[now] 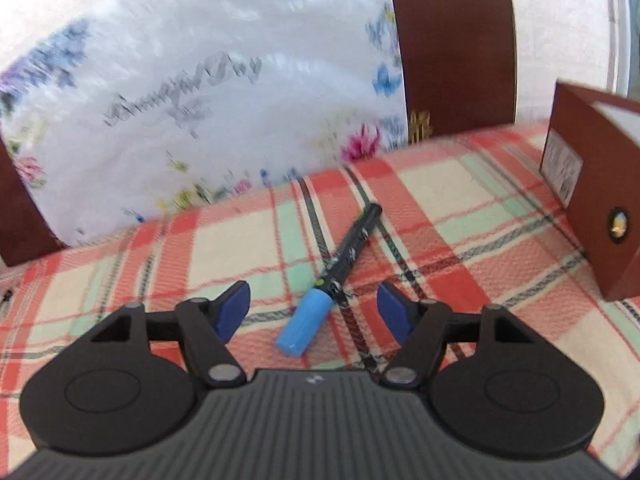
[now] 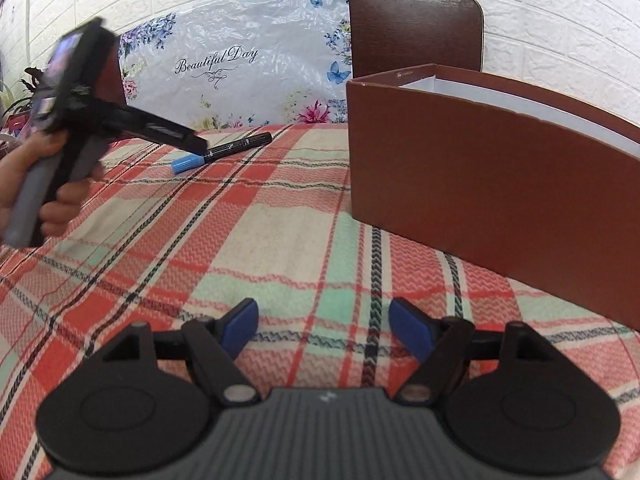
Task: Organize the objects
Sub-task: 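Grasp the black marker with blue cap using the left gripper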
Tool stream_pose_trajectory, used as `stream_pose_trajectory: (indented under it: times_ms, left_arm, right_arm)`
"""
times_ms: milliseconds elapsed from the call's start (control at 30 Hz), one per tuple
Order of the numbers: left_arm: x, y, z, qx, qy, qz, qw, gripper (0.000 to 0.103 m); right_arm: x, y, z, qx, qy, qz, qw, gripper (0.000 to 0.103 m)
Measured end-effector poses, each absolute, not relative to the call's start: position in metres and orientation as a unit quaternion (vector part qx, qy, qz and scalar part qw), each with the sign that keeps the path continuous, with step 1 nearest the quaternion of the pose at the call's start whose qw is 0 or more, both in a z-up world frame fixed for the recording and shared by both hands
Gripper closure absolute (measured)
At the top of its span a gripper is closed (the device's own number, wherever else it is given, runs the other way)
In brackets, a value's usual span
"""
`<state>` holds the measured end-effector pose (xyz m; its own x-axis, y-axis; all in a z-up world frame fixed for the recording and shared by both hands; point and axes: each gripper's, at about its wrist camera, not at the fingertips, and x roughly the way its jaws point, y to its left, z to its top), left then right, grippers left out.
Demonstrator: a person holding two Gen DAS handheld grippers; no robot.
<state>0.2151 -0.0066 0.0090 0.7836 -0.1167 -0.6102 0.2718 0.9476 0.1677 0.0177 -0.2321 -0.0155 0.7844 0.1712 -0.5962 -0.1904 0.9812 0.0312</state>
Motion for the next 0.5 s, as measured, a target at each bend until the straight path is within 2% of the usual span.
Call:
stream_pose_trajectory:
  times_ms: [33, 67, 100, 133, 367, 433, 467, 500]
  left_arm:
    - [0.225, -0.008, 0.002, 0.121, 0.339, -0.105, 0.927, 0.065]
    - [0.225, -0.007, 0.002, 0.104, 0.335, -0.106, 0.931, 0.071]
    - [0.224, -0.005, 0.003, 0.085, 0.343, -0.113, 0.929, 0.081]
    - [0.221, -0.004, 0.005, 0.072, 0.349, -0.113, 0.927, 0.084]
    - [0.129, -0.004, 0.001, -0.021, 0.384, -0.179, 0.905, 0.084]
    - [0.096, -0.008, -0.001, -0.041, 0.393, -0.192, 0.899, 0.08]
    - [0.08, -0.012, -0.001, -0.044, 0.397, -0.198, 0.895, 0.074]
    - [0.067, -0.016, 0.001, -0.043, 0.402, -0.21, 0.89, 0.053]
  right_arm:
    - [0.018, -0.232, -0.016, -0.016, 0.314, 0.096, 0.944, 0.027]
    - [0.018, -0.232, -0.016, -0.015, 0.314, 0.096, 0.944, 0.027]
    - [0.018, -0.231, -0.016, -0.015, 0.314, 0.095, 0.944, 0.027]
    - [0.017, -0.231, -0.016, -0.014, 0.314, 0.096, 0.945, 0.027]
    - [0.017, -0.231, -0.016, -0.014, 0.312, 0.099, 0.945, 0.026]
    - [0.016, -0.23, -0.015, -0.016, 0.312, 0.104, 0.944, 0.025]
    - [0.016, -0.23, -0.015, -0.017, 0.313, 0.107, 0.944, 0.025]
    - [0.016, -0.23, -0.015, -0.019, 0.314, 0.109, 0.943, 0.025]
